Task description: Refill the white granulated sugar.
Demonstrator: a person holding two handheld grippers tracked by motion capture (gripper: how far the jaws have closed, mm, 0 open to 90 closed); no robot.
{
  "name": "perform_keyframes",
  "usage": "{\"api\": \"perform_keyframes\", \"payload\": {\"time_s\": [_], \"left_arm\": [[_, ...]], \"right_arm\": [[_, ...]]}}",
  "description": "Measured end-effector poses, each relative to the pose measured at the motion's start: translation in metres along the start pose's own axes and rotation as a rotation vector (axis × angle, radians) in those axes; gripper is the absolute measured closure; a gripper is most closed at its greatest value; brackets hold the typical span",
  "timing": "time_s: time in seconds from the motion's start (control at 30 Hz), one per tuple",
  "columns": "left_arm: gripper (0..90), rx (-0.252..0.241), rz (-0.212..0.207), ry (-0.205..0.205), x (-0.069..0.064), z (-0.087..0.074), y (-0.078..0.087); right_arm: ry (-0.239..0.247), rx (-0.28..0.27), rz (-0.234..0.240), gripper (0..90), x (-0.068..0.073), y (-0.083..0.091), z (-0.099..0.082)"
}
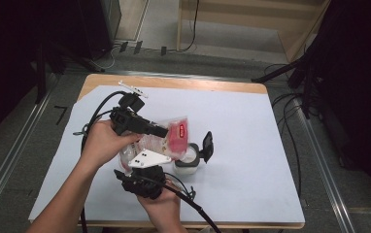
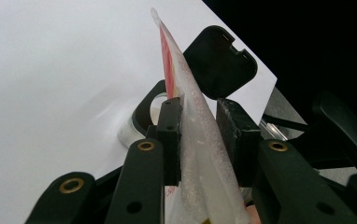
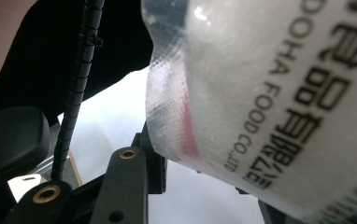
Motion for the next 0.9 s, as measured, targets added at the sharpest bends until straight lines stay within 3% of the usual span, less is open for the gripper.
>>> {"api": "perform_keyframes", "payload": {"time_s": [0.9], "left_arm": [[72.3, -0.014, 0.014, -0.003, -0.0008, 0.0025, 0.0007]], "right_arm": [[-0.001, -0.009, 0.0, 64.0, 0.0007, 0.0012, 0.0012]]}}
Point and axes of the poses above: each handheld gripper's, and its own axes: y roughly backward along the jaws, z roughly out of its top, x roughly to its left, the point moved 9 cm from there along -y, roughly forward along the jaws, and after that the axes turned 1 degree about z, right-handed, at the moved point
